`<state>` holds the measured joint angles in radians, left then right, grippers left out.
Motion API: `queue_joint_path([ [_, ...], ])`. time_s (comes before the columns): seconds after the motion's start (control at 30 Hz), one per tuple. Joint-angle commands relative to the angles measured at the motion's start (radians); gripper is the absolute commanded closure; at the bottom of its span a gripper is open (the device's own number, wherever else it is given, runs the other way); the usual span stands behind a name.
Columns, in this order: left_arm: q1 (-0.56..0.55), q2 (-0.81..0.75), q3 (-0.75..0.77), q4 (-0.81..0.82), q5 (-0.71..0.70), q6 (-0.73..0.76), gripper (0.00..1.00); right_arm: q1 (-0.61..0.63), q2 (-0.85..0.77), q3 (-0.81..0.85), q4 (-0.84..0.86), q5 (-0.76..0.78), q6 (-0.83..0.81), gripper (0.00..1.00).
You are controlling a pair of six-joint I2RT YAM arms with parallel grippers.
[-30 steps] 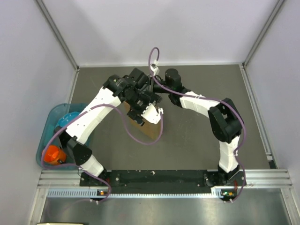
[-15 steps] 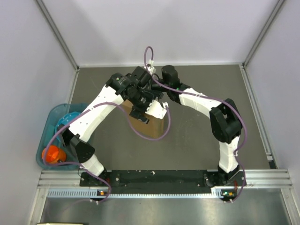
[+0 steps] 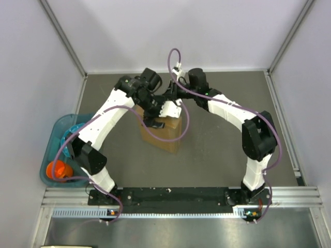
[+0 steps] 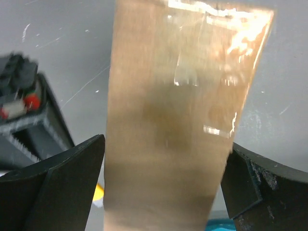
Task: Unpack the express box
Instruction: Adjust the express box at the center of the board.
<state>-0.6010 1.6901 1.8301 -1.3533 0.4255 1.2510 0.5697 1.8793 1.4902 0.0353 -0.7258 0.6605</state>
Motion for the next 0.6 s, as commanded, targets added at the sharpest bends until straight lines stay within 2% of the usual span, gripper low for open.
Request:
queue_joint_path([
  [0.0,0.058,-0.019,0.034,-0.182,0.094,-0.012,0.01,-0.016,-0.072,-0.015,0.011,0.006,-0.035,1.0],
  [0.17,0.084,-0.069,-0.073,-0.182,0.082,0.057,0.01,-0.022,-0.081,-0.022,0.0,0.005,-0.041,1.0],
  [0.57,0.153,-0.037,-0.114,-0.184,0.033,0.116,0.01,-0.047,-0.117,-0.064,-0.009,0.005,-0.053,1.0],
])
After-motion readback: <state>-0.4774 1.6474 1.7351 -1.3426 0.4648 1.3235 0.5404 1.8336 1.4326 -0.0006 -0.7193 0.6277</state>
